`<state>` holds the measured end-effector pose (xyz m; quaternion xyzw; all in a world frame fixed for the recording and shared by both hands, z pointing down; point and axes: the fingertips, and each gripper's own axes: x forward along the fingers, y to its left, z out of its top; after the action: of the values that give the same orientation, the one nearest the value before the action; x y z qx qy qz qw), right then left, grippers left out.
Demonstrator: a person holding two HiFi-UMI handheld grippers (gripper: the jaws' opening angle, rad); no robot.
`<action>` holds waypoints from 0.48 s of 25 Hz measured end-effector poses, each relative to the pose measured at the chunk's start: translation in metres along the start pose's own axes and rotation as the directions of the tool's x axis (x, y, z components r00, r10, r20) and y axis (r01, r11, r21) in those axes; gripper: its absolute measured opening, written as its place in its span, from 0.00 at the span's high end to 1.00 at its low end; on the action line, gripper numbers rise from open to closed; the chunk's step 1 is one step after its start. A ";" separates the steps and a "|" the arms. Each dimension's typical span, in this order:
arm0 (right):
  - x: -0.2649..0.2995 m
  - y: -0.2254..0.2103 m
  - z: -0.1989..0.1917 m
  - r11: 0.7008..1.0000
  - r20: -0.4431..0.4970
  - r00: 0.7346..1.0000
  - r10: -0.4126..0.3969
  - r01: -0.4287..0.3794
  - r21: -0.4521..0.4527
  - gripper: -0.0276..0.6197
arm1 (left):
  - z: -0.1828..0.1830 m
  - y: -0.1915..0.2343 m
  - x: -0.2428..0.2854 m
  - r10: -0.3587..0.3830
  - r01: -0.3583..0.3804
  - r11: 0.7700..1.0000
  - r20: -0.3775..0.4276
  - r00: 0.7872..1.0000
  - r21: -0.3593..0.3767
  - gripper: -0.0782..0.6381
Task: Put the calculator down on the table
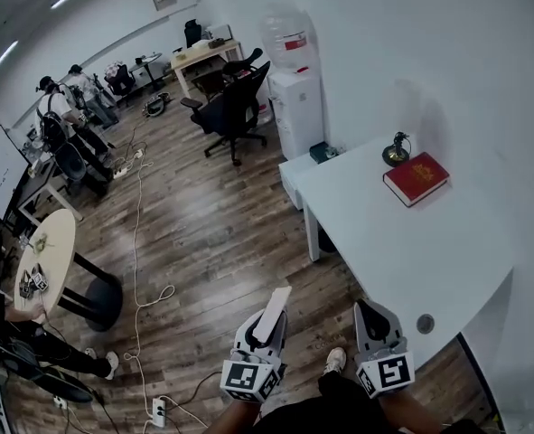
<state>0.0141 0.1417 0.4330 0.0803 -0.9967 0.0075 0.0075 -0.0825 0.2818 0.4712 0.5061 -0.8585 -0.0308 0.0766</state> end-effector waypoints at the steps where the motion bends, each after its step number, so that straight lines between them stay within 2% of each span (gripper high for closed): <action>1: 0.009 -0.008 0.000 1.000 -0.004 1.000 0.004 -0.004 0.000 0.93 | 0.001 0.002 0.012 0.003 -0.003 1.000 -0.001 1.000 -0.003 0.72; 6: 0.050 -0.053 0.002 1.000 -0.009 1.000 0.005 -0.005 0.007 0.93 | 0.007 0.006 0.074 -0.001 0.001 1.000 -0.006 1.000 -0.005 0.72; 12: 0.077 -0.108 0.016 0.999 0.015 0.999 -0.032 0.032 0.007 0.93 | 0.012 0.002 0.140 -0.029 0.029 1.000 -0.012 1.000 -0.013 0.72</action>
<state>-0.0446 0.0229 0.4200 0.0962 -0.9953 0.0102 -0.0001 -0.1532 0.1603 0.4741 0.5182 -0.8504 -0.0342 0.0845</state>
